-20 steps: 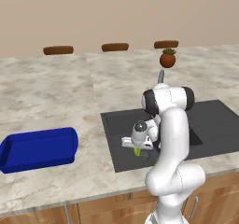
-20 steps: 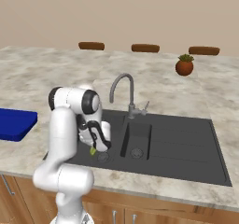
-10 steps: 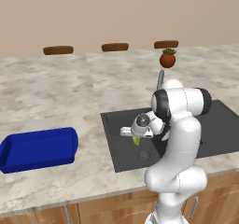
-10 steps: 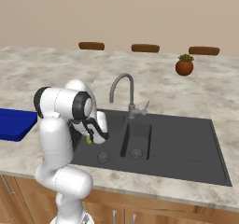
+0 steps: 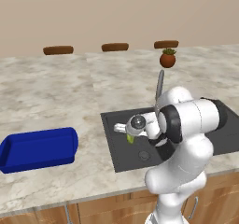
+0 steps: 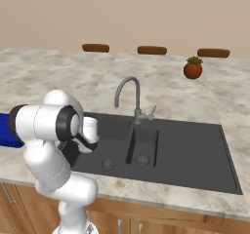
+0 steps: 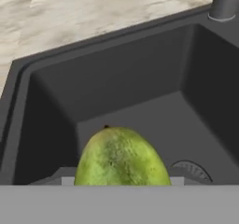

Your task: Pick up all produce items and place them in the sink. Turn on the sink faucet to wash them. Then turn the sink off and put them in the tray.

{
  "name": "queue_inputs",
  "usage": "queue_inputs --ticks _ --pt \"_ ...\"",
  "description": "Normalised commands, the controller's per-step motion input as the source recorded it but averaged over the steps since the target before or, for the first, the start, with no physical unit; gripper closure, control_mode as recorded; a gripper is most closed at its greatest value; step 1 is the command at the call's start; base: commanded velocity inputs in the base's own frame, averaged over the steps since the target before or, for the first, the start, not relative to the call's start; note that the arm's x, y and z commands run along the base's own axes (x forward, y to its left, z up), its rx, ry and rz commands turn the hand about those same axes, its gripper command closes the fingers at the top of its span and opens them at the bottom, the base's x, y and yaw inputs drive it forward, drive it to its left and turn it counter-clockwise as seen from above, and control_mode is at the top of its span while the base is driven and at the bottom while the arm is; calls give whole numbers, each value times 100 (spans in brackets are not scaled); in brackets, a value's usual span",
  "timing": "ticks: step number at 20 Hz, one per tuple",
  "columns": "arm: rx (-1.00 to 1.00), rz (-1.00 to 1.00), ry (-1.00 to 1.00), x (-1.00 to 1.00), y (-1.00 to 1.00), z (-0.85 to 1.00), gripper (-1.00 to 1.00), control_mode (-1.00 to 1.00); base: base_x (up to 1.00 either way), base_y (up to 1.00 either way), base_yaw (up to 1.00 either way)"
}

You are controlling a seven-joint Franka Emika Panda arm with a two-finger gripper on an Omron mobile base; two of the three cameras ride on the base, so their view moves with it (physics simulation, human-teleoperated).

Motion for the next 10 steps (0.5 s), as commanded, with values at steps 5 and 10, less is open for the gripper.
queue_inputs --ticks 5,10 --pt "0 -3 0 0 44 100 100 -100 0 0 0" --pt "0 -1 0 0 37 96 100 -100 0 0 0"
